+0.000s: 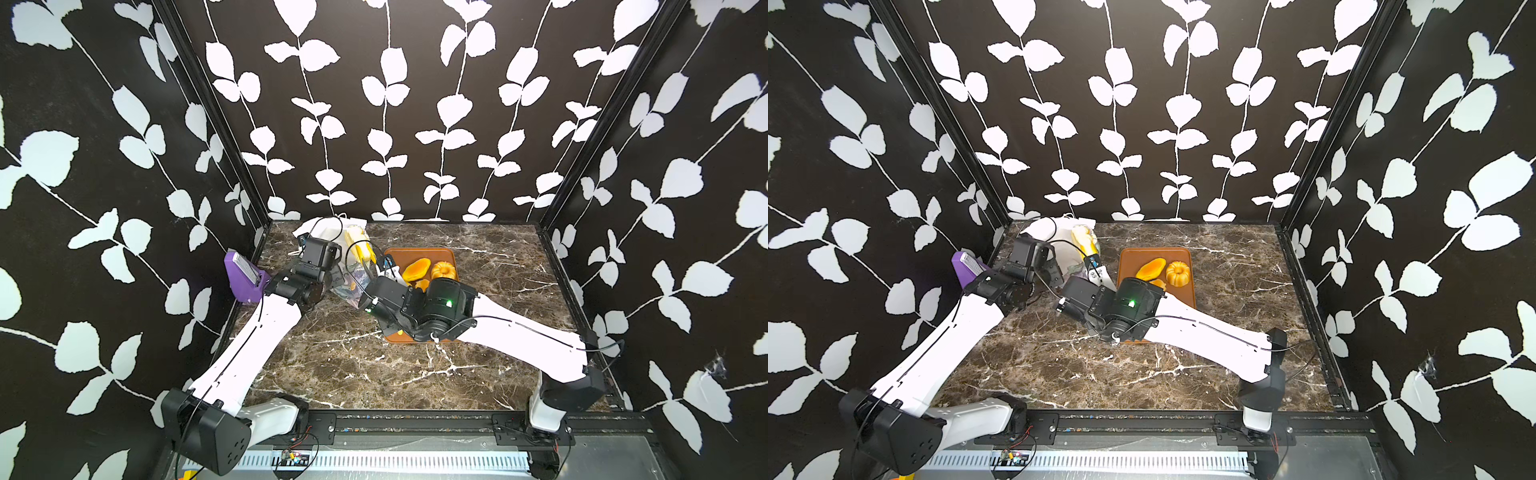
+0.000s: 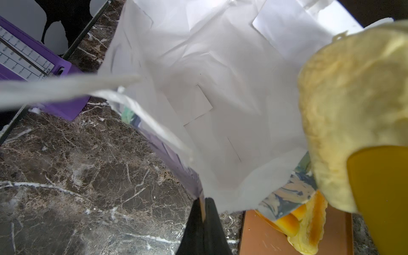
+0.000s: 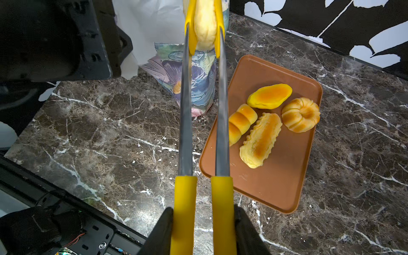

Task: Pack bread into a paper bag
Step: Place the fake bread in the paper bag.

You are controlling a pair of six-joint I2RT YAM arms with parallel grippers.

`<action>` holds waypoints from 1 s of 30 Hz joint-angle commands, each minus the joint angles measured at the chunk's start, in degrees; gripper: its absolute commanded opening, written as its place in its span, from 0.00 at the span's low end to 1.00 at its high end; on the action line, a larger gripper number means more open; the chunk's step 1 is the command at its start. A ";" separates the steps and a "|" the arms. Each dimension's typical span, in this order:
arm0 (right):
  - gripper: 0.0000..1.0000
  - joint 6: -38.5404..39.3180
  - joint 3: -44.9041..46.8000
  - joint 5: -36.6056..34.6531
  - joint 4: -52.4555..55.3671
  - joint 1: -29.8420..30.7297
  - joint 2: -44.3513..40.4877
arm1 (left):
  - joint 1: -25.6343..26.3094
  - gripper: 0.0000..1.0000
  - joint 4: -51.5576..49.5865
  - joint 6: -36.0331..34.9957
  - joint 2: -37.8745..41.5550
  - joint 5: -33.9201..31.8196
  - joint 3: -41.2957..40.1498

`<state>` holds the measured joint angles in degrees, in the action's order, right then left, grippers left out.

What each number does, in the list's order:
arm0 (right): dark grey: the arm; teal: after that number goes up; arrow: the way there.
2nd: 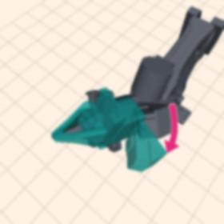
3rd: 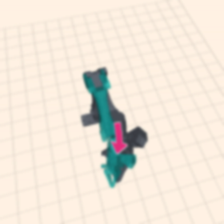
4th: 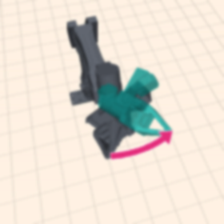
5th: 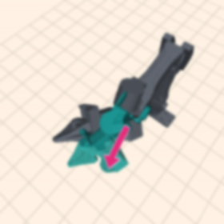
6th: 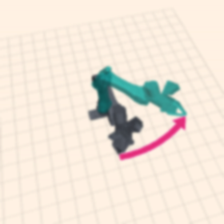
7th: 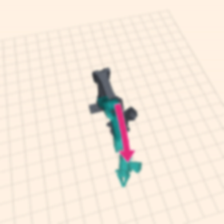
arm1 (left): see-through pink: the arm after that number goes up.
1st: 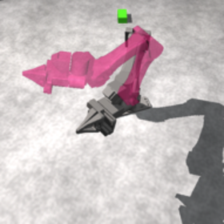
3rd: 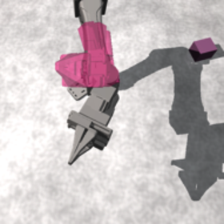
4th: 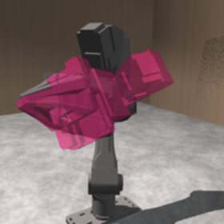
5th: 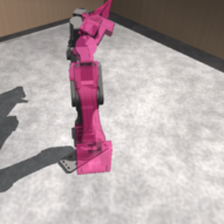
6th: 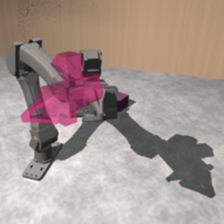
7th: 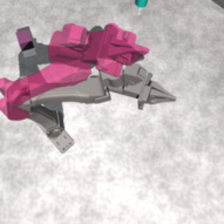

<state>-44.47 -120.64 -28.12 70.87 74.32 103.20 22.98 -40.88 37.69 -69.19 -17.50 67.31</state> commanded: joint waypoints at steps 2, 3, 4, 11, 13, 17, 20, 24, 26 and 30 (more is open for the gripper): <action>0.00 3.16 -7.50 0.79 -0.96 -0.22 3.45 | -0.35 0.00 -1.88 -0.92 0.96 0.14 -0.56; 0.00 3.43 -8.65 1.16 -1.05 -0.23 4.30 | -0.33 0.00 -1.86 -0.95 0.81 0.13 -0.62; 0.00 3.59 -9.97 1.64 -1.16 -0.23 5.06 | -0.32 0.00 -1.77 -0.95 0.66 0.18 -0.52; 0.00 5.43 -15.91 3.47 -1.47 -0.28 9.33 | -0.35 0.00 -1.66 -1.31 0.01 0.36 -0.36; 0.00 5.36 -16.29 3.87 -1.23 -0.73 10.15 | -0.31 0.00 -1.41 -1.31 -0.07 0.53 -0.36; 0.00 5.75 -19.75 4.22 -0.76 -0.85 11.20 | -0.31 0.00 -1.52 -1.72 -0.47 0.71 -0.35; 0.00 6.64 -23.42 3.65 0.03 -0.85 11.85 | -0.33 0.00 -1.62 -1.66 -0.82 0.78 -0.58; 0.00 7.52 -25.16 2.98 -0.02 -0.87 11.93 | -0.35 0.00 -1.48 -1.66 -1.01 0.97 -1.20; 0.00 7.58 -25.28 2.98 -0.19 -0.94 12.00 | -0.33 0.00 -1.44 -1.66 -1.05 1.06 -1.32; 0.00 7.86 -25.23 3.29 -0.64 -1.15 12.40 | -0.31 0.00 -1.39 -1.66 -1.19 1.22 -1.23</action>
<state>-37.85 -143.61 -23.70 73.17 73.34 115.70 22.76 -41.80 36.77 -70.24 -17.12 67.00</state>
